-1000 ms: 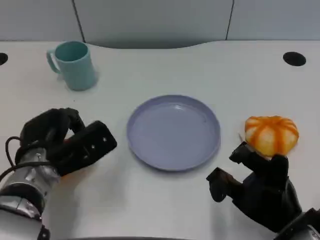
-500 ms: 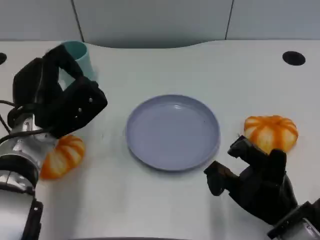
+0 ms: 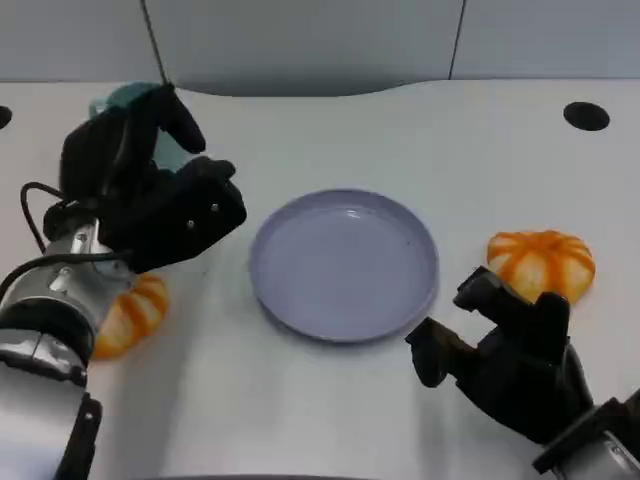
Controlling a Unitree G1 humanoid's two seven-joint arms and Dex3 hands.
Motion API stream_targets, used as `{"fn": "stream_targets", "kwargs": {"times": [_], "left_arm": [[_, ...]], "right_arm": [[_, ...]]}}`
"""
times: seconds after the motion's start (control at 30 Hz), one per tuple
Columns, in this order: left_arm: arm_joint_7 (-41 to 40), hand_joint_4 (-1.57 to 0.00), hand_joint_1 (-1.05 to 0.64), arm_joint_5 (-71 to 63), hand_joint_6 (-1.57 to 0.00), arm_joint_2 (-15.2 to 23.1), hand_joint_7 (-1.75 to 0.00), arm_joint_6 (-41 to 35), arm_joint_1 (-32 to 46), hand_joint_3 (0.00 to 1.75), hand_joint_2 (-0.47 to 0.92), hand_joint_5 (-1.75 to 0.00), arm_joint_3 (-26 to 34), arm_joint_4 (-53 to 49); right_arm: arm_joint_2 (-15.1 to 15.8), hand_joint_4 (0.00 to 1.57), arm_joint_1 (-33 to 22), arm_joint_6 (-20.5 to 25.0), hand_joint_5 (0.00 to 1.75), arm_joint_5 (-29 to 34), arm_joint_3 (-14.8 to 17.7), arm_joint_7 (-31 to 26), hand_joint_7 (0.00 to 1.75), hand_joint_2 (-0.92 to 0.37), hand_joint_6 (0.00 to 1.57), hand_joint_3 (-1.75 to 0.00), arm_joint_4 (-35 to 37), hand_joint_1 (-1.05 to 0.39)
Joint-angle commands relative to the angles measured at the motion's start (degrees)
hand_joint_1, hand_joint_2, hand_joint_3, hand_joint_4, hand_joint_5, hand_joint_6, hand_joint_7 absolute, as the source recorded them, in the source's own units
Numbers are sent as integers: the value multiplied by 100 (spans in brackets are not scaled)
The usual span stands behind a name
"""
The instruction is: Grasp the bread from the table and place it into the plate.
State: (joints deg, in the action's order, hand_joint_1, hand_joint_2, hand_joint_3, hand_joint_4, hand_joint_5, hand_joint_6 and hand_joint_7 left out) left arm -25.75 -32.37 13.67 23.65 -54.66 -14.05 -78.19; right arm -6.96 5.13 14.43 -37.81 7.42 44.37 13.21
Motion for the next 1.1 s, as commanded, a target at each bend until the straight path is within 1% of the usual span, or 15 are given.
{"fn": "stream_targets", "kwargs": {"times": [0.03,0.07,0.13,0.2,0.23,0.37,0.5,0.6,0.63,0.7,0.83,1.1], "left_arm": [[530,-18,-105,-288,-17,314,-174,-622,102,24,89,-175,-352,-54],[592,-11,-105,-342,-11,358,-174,-698,159,23,90,-175,-426,-50],[618,-2,-105,-479,-2,484,-175,-803,298,34,92,-175,-606,-30],[590,0,-105,-548,0,560,-175,-845,371,43,92,-175,-713,-5],[582,0,-105,-549,0,572,-175,-853,381,44,92,-175,-739,3],[560,0,-105,-646,0,872,-175,-719,625,54,92,-175,-928,86],[330,0,-105,-691,0,971,-174,-628,832,66,92,-175,-1044,125],[201,0,-105,-672,0,940,-174,-655,940,67,92,-175,-1076,111],[116,0,-105,-667,0,914,-174,-681,1016,80,92,-175,-1086,98],[56,0,-105,-616,0,825,-175,-766,1151,88,92,-175,-1072,59],[103,0,-105,-518,0,718,-175,-878,1277,90,92,-175,-1010,11],[178,0,-105,-404,0,532,-175,-1050,1393,91,92,-175,-911,-56]], "right_arm": [[60,90,-96,-23,147,-14,-8,17,93,-92,86,-33,-100,-76],[50,90,-121,15,147,-26,-6,-36,93,-92,86,-33,-148,-76],[69,90,-145,80,146,-28,-16,-88,93,-92,86,-33,-199,-77],[86,90,-138,117,146,-38,-18,-79,93,-92,86,-33,-193,-77],[87,90,-134,127,145,-41,-16,-74,93,-92,86,-33,-190,-77],[79,91,-117,138,146,-24,-18,-104,93,-92,85,-32,-165,-76],[76,93,-107,203,143,-29,-19,-170,90,-92,89,-29,-171,-77],[87,93,-77,192,142,-22,-26,-135,90,-92,89,-29,-133,-77],[95,93,-53,180,142,-18,-30,-103,90,-92,89,-30,-98,-77],[104,94,-24,202,141,-22,-37,-98,90,-92,89,-30,-80,-77],[76,94,-59,209,142,-31,-39,-146,89,-92,89,-30,-132,-77],[120,93,-120,285,142,-59,-46,-124,86,-92,90,-29,-211,-78]]}}
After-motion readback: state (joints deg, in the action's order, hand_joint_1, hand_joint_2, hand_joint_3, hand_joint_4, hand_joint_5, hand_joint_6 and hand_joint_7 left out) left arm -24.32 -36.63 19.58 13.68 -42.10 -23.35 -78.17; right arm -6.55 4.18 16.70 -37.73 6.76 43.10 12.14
